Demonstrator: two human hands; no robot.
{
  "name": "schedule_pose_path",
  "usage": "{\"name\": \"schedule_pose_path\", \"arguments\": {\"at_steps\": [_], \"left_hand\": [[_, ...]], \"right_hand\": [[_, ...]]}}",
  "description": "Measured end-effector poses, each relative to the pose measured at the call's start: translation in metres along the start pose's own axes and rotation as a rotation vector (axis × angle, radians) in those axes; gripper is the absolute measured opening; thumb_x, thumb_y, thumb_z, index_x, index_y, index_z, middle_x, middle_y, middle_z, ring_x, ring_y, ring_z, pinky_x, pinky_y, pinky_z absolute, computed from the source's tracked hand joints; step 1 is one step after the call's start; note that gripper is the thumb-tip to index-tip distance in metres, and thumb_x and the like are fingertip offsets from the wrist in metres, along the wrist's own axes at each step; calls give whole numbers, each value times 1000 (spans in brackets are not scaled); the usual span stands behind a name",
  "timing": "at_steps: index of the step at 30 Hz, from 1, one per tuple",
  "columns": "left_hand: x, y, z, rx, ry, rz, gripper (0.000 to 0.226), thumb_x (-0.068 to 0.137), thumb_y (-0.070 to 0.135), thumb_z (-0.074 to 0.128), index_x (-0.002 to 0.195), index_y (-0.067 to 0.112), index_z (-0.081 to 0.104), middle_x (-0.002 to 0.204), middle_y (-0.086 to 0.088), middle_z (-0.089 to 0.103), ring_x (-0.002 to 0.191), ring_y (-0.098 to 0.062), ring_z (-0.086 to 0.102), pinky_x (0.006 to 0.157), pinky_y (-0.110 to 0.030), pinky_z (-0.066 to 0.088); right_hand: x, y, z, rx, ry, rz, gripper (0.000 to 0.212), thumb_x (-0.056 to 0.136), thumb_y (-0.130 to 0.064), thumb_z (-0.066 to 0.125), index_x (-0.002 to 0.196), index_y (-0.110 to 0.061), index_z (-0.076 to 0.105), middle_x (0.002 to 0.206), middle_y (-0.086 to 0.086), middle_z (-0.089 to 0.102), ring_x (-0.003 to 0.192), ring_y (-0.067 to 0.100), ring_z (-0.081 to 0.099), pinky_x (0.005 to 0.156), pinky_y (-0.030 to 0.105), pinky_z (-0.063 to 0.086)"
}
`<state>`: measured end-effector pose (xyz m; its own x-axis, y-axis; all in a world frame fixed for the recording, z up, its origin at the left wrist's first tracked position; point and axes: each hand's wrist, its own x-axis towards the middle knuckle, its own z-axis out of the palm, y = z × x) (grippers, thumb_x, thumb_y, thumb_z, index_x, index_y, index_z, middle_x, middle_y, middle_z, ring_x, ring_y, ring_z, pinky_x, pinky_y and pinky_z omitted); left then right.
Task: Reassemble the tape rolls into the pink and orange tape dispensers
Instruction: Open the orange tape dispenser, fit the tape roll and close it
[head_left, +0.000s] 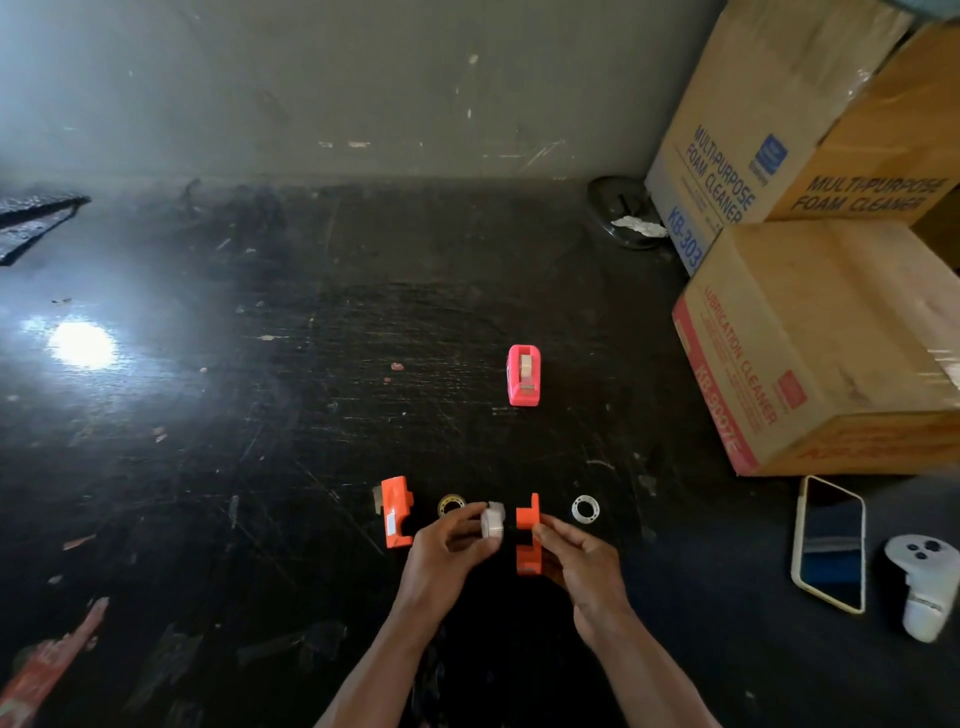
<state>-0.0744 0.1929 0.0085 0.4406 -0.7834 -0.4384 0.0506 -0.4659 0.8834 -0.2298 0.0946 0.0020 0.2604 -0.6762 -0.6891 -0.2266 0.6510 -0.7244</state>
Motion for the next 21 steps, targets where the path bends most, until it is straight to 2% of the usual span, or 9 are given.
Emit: {"name": "schedule_pose_path", "arguments": {"at_steps": [2,4,7,10,12,16,21], "left_hand": [[2,8,2,-94,-5,-21,39,91,15,75,123,38,68,113,8,75,103,-1,73,80,-18,58],[5,14,4,-147,-24,-29,40,92,12,73,127,31,67,116,6,74,101,2,73,77,-17,59],[10,17,3,-166,-44,-18,40,93,11,71,125,34,65,121,6,73,107,-1,72,82,-19,60],[14,17,-1,-146,-77,-25,47,94,13,71,136,28,60,130,3,69,117,-9,69,96,-29,59],[17,16,-5,-122,-109,-20,47,94,12,69,137,30,59,132,3,69,121,-10,67,104,-36,56],[21,15,-10,-78,-133,5,47,94,8,69,133,34,61,130,5,71,121,-5,67,102,-31,57],[24,15,-12,-52,-144,12,48,93,6,70,135,26,61,126,3,73,119,-8,69,101,-33,58]], "right_hand": [[0,-2,1,0,-12,-15,20,92,-19,74,108,-29,81,110,3,81,105,21,77,102,49,58],[0,-6,4,-10,-38,-25,19,92,-19,74,106,-29,82,109,1,82,105,20,77,101,48,58],[0,-12,7,-18,-67,-19,18,90,-21,77,103,-31,84,111,1,81,108,21,75,103,48,57],[0,-16,7,-3,-83,-11,18,90,-19,76,103,-30,84,110,3,82,107,22,76,102,48,57],[-3,-19,7,9,-104,-17,18,92,-16,73,103,-26,84,107,2,83,106,21,76,100,46,58],[-6,-22,9,34,-119,-20,19,92,-15,73,107,-21,82,105,5,83,106,24,76,100,47,58],[-7,-25,13,64,-105,-4,17,91,-13,74,105,-19,82,100,5,84,102,24,78,96,45,60]]}}
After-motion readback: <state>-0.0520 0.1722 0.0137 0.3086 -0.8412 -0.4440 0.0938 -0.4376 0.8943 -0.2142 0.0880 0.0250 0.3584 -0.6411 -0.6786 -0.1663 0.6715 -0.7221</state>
